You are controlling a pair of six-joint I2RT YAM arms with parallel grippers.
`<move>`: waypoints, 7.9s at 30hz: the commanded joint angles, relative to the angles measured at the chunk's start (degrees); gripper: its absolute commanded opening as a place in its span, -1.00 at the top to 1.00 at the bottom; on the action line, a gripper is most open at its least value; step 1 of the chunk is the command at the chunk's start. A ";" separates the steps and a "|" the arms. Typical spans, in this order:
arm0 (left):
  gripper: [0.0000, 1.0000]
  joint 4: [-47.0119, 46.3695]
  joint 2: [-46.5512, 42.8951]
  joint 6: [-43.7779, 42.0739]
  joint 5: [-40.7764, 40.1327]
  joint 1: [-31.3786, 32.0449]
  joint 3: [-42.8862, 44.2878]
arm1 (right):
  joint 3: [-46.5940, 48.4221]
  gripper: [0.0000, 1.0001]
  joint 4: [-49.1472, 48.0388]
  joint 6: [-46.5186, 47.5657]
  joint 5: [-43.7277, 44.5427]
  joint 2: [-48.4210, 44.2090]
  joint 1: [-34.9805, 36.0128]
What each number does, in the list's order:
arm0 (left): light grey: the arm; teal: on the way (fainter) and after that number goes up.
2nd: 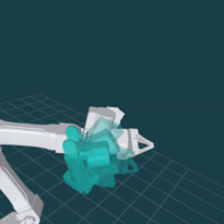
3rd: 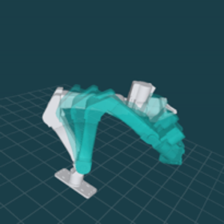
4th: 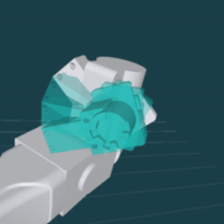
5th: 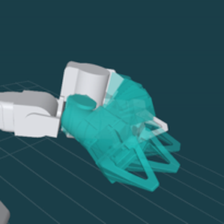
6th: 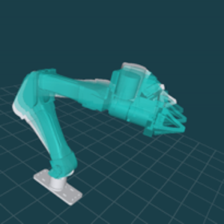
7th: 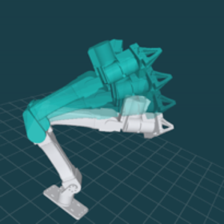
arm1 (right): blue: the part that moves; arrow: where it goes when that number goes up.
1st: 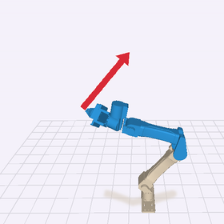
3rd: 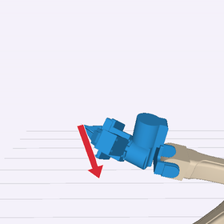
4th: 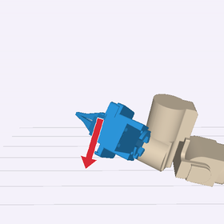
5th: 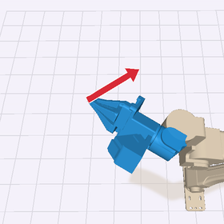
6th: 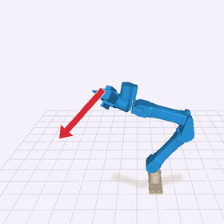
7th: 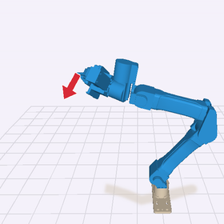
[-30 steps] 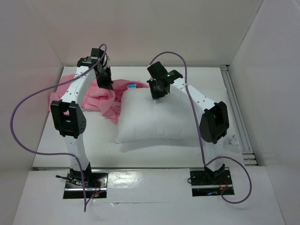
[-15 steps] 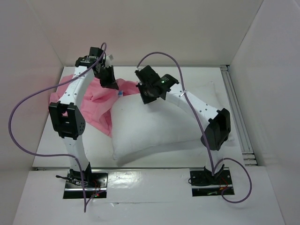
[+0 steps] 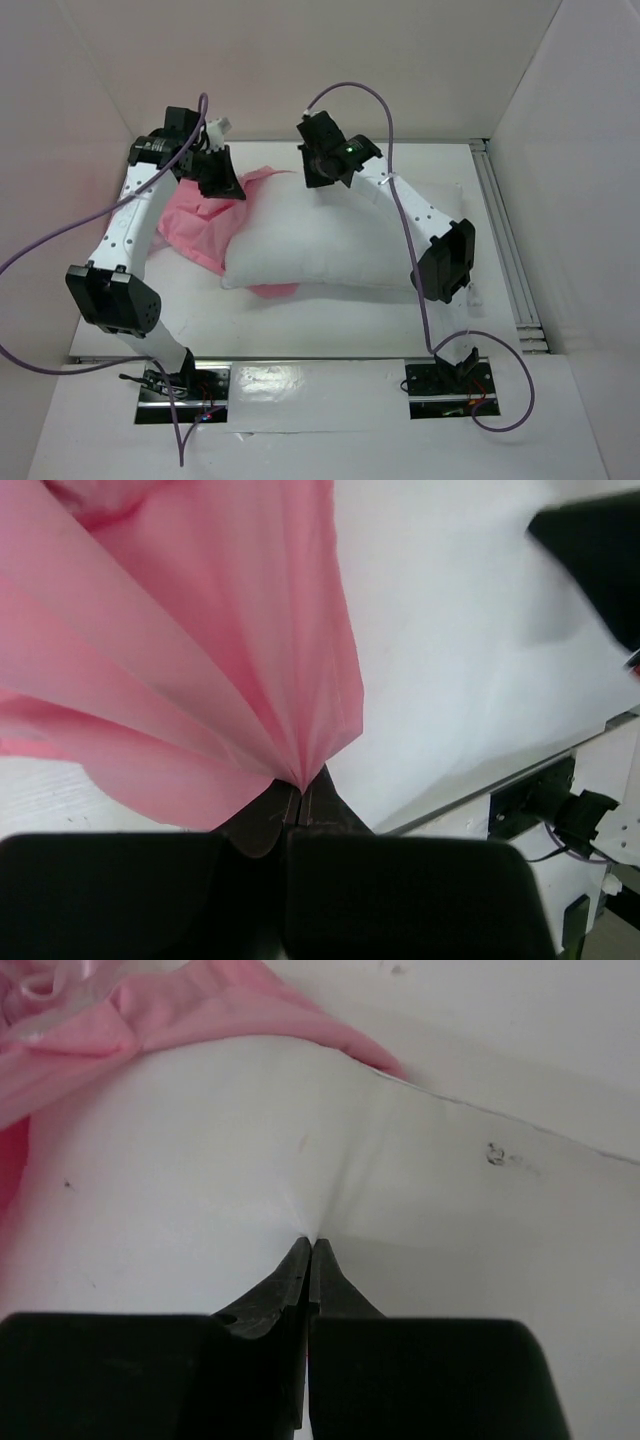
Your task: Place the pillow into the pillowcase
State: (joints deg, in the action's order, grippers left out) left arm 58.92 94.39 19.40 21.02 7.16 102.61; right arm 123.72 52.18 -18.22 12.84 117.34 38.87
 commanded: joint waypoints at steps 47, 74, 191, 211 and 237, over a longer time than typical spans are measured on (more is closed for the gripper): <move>-0.90 -16.72 -11.14 11.79 -19.32 -7.86 -23.23 | -22.65 1.00 -27.49 5.12 6.94 -4.22 15.36; -0.56 -54.61 -3.34 21.47 -19.26 -11.73 -50.58 | -20.98 1.00 -25.91 4.59 2.36 -6.94 13.16; -0.58 -14.62 -5.01 8.55 -29.36 0.49 -12.34 | -30.98 -0.99 -0.86 -10.52 15.30 -29.61 -8.93; 1.00 -11.21 10.70 7.50 -8.71 15.14 7.32 | -63.55 1.00 -36.18 -20.62 -35.34 -39.80 -26.58; -0.99 -1.00 17.24 7.32 -14.12 17.28 28.60 | -65.11 -0.77 -15.20 -10.36 -6.17 -57.66 -21.29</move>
State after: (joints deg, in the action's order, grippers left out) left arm 56.27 115.63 28.25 13.10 24.67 125.21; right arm 53.32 35.90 -32.56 4.03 62.17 16.53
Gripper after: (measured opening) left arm 0.980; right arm 0.685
